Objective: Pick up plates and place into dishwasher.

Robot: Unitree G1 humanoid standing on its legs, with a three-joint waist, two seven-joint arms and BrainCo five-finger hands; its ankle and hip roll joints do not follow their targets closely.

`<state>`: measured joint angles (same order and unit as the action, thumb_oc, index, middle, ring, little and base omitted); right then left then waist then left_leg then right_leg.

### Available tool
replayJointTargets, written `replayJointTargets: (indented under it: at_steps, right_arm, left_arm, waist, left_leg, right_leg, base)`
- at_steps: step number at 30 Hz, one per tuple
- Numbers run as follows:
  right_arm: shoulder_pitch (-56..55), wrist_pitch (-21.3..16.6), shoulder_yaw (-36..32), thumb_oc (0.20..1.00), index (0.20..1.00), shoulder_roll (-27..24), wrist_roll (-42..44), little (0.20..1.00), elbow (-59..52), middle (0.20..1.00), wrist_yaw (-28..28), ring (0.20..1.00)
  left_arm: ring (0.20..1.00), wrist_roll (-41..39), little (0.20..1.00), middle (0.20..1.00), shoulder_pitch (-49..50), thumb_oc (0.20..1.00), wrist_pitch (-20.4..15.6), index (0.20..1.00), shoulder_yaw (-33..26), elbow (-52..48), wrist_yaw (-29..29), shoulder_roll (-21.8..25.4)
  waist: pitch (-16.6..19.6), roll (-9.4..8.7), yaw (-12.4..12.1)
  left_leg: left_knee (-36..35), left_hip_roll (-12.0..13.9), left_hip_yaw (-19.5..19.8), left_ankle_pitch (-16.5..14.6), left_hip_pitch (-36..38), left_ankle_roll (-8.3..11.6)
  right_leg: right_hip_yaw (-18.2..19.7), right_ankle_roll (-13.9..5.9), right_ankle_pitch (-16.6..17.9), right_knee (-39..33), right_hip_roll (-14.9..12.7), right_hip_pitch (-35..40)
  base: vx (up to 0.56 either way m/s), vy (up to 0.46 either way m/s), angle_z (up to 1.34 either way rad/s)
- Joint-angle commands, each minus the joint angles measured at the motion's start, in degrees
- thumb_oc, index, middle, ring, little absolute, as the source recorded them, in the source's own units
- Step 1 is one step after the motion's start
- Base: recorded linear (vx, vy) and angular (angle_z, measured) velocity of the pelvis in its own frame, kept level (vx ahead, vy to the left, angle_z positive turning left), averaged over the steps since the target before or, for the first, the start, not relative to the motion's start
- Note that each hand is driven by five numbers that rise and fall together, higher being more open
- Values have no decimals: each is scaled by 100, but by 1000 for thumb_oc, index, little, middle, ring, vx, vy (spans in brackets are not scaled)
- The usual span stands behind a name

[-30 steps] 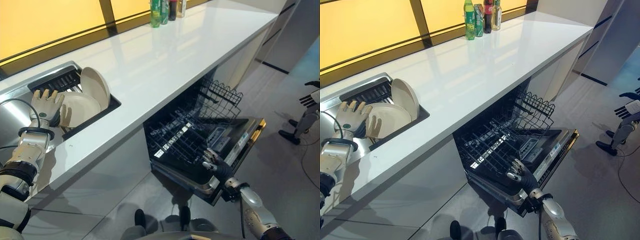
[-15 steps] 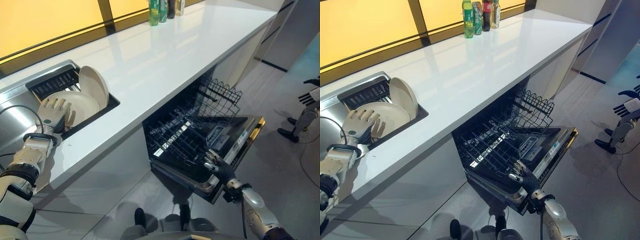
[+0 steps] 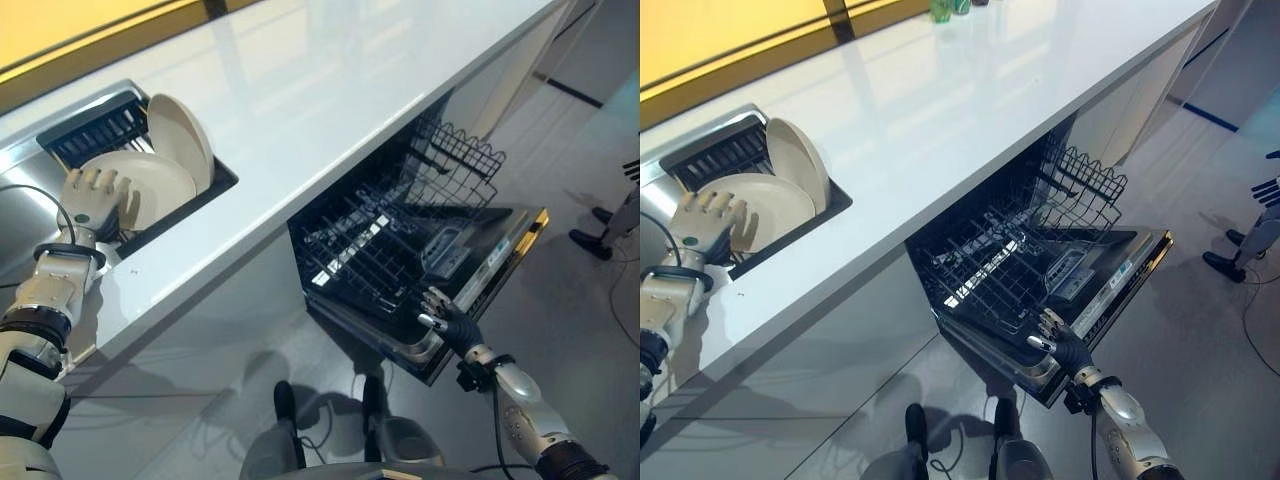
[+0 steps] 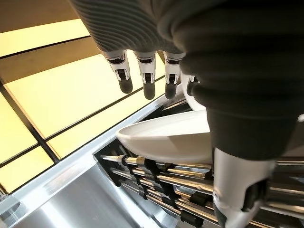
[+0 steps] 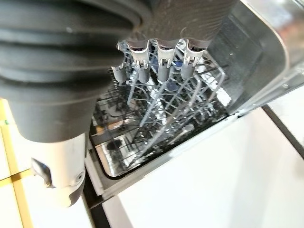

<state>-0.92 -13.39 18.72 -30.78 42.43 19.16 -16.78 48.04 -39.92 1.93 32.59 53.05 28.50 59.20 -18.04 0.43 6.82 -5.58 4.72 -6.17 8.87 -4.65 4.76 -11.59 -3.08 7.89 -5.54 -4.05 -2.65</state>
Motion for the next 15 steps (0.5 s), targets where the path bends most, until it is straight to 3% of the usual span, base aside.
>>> replayJointTargets:
  at_steps: [1,2,4,5,15]
  right_arm:
    - [686,-343,-54,1000,1000,-154,214,1000,-325,1000,-18,1000]
    - [697,-337,-56,1000,1000,-153,202,1000,-323,1000,-22,1000]
    - [703,-357,-60,1000,1000,-158,187,1000,-325,1000,-15,1000]
    - [700,-364,-62,1000,1000,-151,178,1000,-329,1000,-4,1000]
    - [510,-420,-122,1000,1000,-31,216,1000,-379,1000,-101,1000]
  left_arm:
    - [1000,-302,1000,1000,-699,1000,-33,1000,265,156,252,-163]
    - [868,-323,868,868,-727,868,-39,868,281,154,246,-157]
    - [307,-330,307,307,-825,307,-93,307,325,148,214,-138]
    - [200,-318,200,200,-859,200,-121,200,341,161,181,-140]
    - [200,-165,200,200,-811,200,-268,200,386,-78,-170,-32]
  waist:
    - [-470,-238,70]
    - [-477,-240,72]
    - [-488,-248,80]
    - [-486,-250,83]
    - [-307,-144,106]
  left_leg:
    - [224,-222,-202,-912,92,-106]
    - [221,-224,-203,-912,82,-107]
    - [206,-226,-199,-900,54,-102]
    - [205,-228,-198,-902,46,-103]
    - [180,-267,-171,-922,191,-101]
  right_leg:
    - [350,-412,-640,407,-174,-419]
    - [350,-412,-638,408,-172,-432]
    - [347,-418,-624,408,-174,-475]
    - [347,-419,-624,407,-175,-484]
    - [265,-451,-628,384,-219,-346]
  base:
    - [-39,26,5]
    - [-36,24,2]
    - [0,0,0]
    - [0,0,0]
    - [13,-16,1]
